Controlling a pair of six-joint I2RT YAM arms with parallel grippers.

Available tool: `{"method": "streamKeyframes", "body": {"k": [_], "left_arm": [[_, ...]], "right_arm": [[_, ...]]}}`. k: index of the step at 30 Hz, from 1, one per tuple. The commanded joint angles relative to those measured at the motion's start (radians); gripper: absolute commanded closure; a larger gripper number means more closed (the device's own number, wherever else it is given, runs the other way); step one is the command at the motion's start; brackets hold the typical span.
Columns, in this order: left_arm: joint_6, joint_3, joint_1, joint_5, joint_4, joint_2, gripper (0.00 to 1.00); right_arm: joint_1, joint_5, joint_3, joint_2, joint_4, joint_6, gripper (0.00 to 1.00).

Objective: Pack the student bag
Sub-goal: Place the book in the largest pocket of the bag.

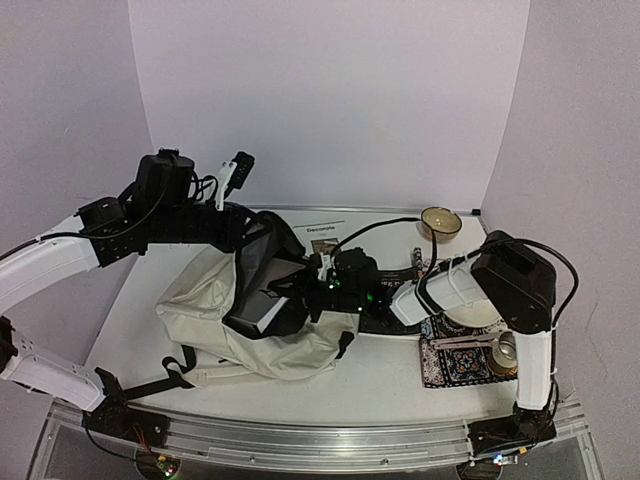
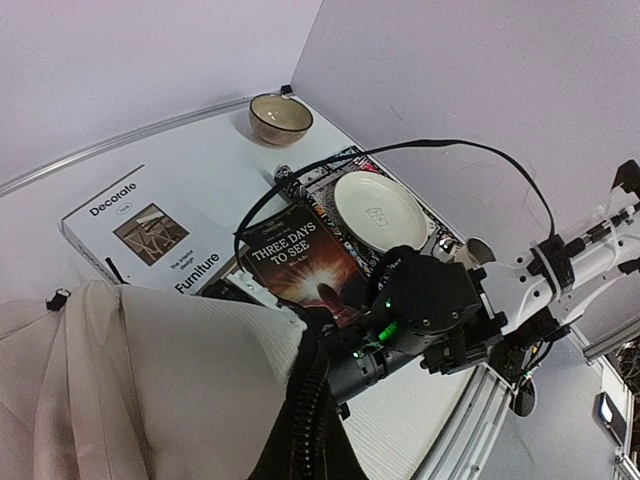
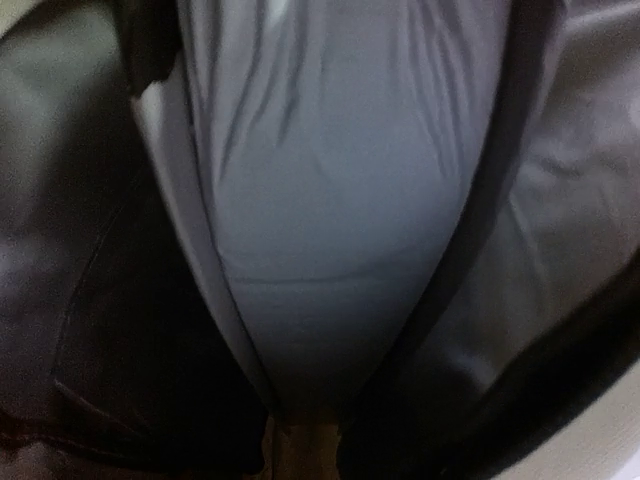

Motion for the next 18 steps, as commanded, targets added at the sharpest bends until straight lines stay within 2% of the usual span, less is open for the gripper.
{"method": "streamKeyframes", "body": {"k": [1, 10, 18], "left_arm": [[-0.047, -0.008, -0.016, 0.065, 0.173, -0.031, 1.00], [-0.078, -0.090, -0.019, 0.084, 0.184, -0.088, 1.00], [-0.124, -0.187, -0.017, -0.159, 0.174, -0.154, 1.00]], "right_arm": [[0.010, 0.049, 0.074, 0.029, 0.057, -0.064, 0.69], [0.010, 0.049, 0.167, 0.134, -0.115, -0.155, 0.58], [0.015, 0.036, 0.193, 0.125, -0.315, -0.243, 0.21]]}}
